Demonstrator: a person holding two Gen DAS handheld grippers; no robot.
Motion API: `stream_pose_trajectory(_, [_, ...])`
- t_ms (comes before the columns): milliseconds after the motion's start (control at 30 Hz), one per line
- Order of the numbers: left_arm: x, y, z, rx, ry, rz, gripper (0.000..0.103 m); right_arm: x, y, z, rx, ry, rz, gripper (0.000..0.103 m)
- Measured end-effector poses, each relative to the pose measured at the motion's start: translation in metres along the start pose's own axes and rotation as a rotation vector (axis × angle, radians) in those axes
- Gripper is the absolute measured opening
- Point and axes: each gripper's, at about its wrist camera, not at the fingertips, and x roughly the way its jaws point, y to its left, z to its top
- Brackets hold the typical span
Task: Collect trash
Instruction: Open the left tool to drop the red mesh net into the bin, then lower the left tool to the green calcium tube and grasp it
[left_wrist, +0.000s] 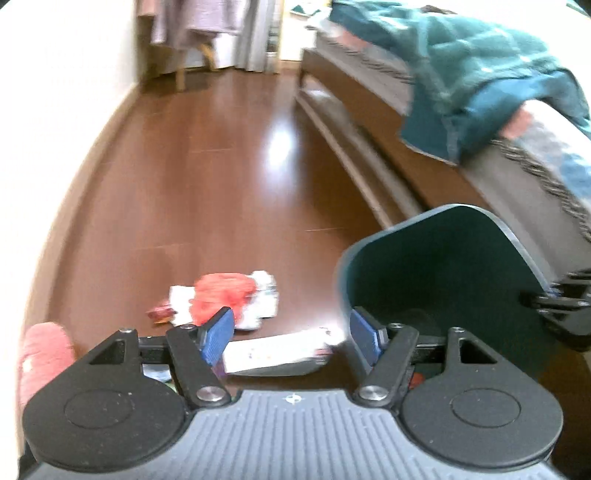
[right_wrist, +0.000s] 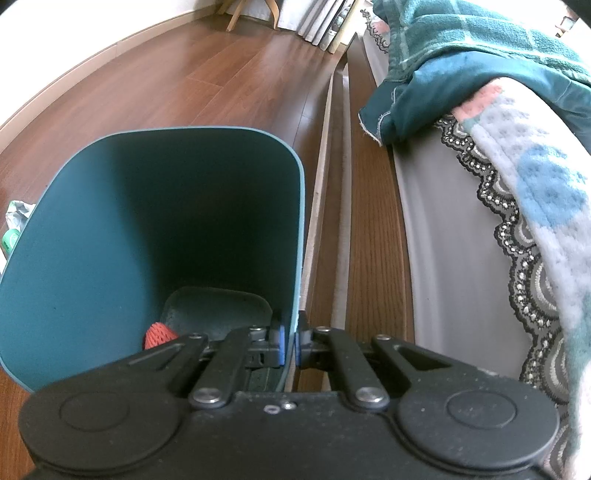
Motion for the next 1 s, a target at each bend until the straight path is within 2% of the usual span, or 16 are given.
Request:
stream_pose_trajectory(100, [0.014,0.025,-0.004,-0.041,0.03,0.075,0.072,0.0,0.0,0.0,0.0,0.001,-0.001,0.004])
stream_pose_trajectory(200, [0.033,0.046,-0.009,-0.089,0.053,0.147,0.081,0.0,0.0,0.0,-0.002,0.002,-0.001,0.004])
stream_pose_trajectory(433, [0.111,0.097,-0.036,-0.316,0.251,0.257,0.081,0.002,0.001,0.001,0.003,0.004,-0.006,0.004])
stream_pose_trajectory(533, [0.139,0.11,-0.053,-0.38,0.311,0.308,0.081,0.0,0.003,0.001,-0.007,0.002,-0.009,0.004])
stream_pose_trajectory(700, [0.181,0.129,-0.077,-0.503,0.398,0.308,0.081,0.0,0.005,0.0,-0.009,0.004,-0.017,0.004])
stream_pose_trajectory(1000, [0.231,0.143,-0.108,-0.609,0.494,0.317,0.081,0.0,0.011,0.002,-0.026,0.014,-0.034,0.005])
